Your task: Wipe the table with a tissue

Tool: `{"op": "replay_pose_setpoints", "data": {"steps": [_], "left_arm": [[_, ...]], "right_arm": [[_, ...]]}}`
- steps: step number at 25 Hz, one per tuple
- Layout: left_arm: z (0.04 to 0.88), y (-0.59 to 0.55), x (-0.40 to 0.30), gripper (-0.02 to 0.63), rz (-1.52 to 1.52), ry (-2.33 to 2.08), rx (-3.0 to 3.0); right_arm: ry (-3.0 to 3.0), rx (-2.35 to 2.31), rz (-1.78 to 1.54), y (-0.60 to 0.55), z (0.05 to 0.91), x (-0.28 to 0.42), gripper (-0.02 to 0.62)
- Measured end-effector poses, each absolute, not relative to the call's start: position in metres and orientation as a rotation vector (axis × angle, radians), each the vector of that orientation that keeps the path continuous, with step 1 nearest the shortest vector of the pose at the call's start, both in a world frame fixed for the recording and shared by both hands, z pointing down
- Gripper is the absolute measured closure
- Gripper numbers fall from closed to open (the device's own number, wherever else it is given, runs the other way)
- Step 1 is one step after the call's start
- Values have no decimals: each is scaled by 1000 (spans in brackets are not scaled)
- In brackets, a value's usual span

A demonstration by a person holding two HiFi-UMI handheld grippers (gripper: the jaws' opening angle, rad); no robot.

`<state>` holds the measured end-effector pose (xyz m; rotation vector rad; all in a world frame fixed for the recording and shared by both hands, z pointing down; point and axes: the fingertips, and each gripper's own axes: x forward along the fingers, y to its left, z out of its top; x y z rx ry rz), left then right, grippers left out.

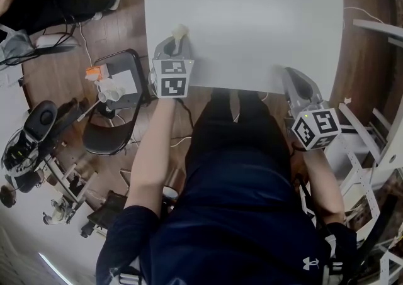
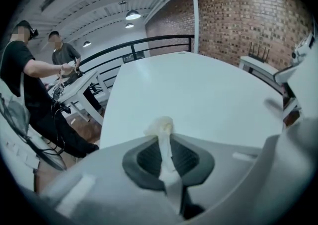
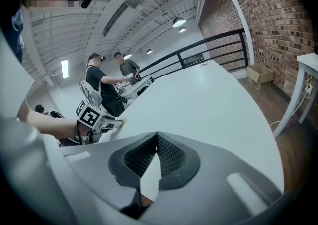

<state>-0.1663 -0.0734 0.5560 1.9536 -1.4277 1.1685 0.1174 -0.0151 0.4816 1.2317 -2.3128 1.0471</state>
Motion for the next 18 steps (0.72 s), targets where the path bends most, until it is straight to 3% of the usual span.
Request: {"op": "replay_pose_setpoints", "data": {"steps": [18], "left_arm": [[556, -71, -44, 594, 1205, -1321, 2187]], "right_arm": [[-2313, 1236, 1048, -17, 482, 142, 591]]}}
